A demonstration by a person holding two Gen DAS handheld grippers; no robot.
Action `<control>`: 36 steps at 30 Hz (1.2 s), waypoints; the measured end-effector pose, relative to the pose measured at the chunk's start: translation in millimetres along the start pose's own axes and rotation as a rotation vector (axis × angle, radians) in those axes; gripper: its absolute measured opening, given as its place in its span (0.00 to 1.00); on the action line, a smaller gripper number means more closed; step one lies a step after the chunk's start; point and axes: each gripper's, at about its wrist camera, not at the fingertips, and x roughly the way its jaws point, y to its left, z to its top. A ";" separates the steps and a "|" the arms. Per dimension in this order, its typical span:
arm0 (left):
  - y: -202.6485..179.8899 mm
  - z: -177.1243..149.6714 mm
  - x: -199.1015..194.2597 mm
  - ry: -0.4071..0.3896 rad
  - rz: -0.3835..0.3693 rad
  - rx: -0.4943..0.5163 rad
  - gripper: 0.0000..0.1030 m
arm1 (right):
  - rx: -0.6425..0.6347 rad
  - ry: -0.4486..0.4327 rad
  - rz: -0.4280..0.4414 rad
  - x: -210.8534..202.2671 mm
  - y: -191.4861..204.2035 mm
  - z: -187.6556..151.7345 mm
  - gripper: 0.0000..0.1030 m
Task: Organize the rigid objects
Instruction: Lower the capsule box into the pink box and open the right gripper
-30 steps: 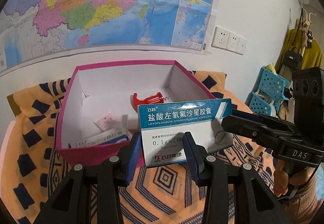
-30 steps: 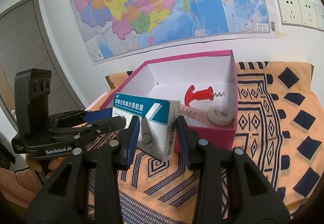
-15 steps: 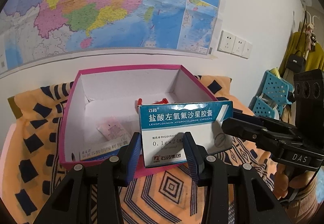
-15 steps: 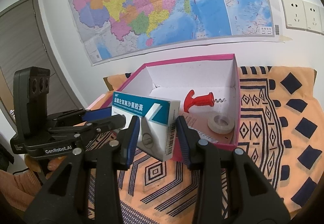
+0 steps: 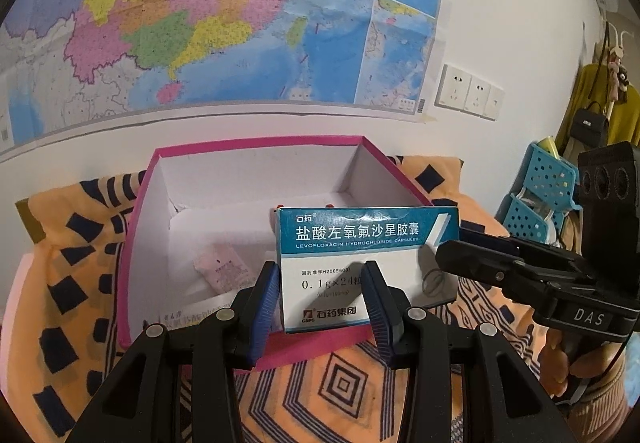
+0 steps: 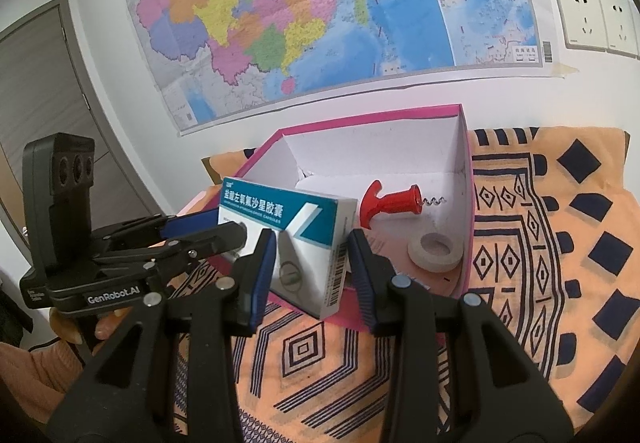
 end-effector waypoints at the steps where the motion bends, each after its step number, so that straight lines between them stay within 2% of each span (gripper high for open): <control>1: 0.3 0.7 0.6 -0.001 0.001 -0.001 0.41 | 0.000 -0.001 -0.001 0.4 -0.1 0.8 0.39; 25: 11.9 11.4 26.2 0.036 0.004 -0.040 0.41 | 0.049 0.039 -0.021 25.8 -17.9 7.0 0.39; 36: 22.0 5.2 46.9 0.099 0.017 -0.074 0.41 | 0.060 0.066 -0.028 39.7 -22.1 8.8 0.39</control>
